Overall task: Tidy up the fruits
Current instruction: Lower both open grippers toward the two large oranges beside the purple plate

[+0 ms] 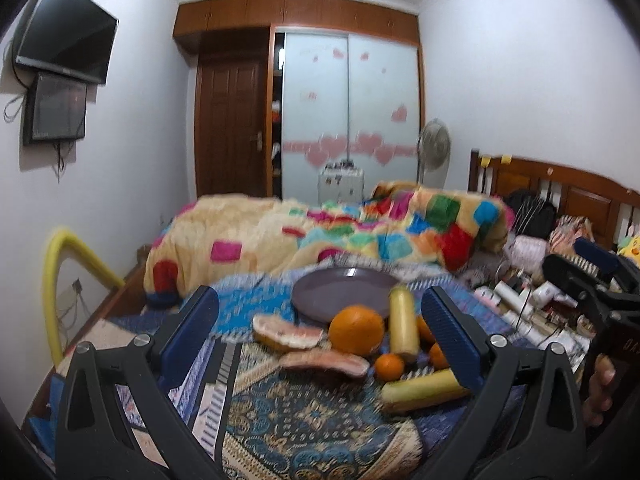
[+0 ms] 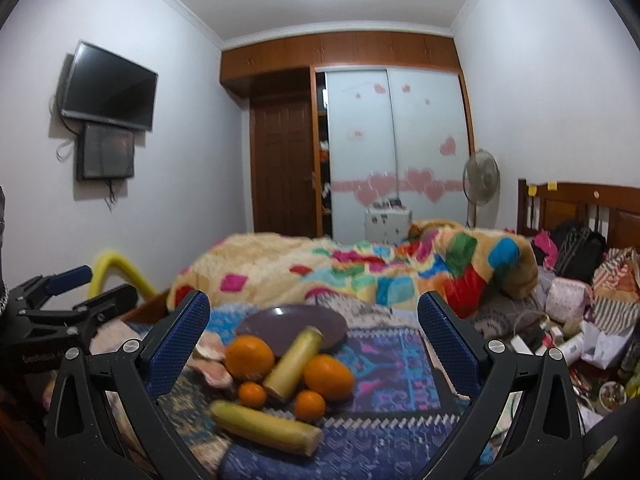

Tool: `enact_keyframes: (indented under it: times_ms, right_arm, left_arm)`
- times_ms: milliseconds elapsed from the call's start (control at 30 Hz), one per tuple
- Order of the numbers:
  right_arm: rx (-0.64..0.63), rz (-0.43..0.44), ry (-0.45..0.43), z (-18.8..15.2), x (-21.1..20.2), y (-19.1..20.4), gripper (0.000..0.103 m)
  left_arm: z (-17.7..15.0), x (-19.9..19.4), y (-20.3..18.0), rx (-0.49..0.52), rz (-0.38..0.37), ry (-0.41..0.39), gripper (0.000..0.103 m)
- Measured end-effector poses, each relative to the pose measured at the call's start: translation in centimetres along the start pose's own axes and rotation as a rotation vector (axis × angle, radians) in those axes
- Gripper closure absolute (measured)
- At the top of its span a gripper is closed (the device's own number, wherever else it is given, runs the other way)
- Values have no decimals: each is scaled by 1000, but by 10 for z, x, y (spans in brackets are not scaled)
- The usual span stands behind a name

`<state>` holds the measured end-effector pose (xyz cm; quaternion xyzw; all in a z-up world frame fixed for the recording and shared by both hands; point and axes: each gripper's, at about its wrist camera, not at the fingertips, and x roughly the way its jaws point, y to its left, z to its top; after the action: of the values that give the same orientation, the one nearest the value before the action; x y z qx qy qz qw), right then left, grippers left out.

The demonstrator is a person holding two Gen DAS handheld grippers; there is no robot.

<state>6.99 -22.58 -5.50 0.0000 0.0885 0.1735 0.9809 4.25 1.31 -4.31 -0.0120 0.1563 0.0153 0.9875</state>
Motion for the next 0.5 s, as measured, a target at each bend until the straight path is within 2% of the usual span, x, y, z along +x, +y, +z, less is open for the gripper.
enact_keyframes:
  times_ms: [167,267,367,500]
  right_arm:
    - [-11,-33,117,-24,19,-12,0]
    - [-22,-42,189,-40,27,-15,0]
    - [-45,-55,254,-58,34,-17,0]
    - [-59,-50,308,-66,46,-19,0]
  left_arm:
    - [-27,33,9,-22,10,118,0]
    - [-46,51,9,2,32,176,0]
    - [-64,65,8,29,43,222,0]
    - [-77,78,9,32,44,268,0]
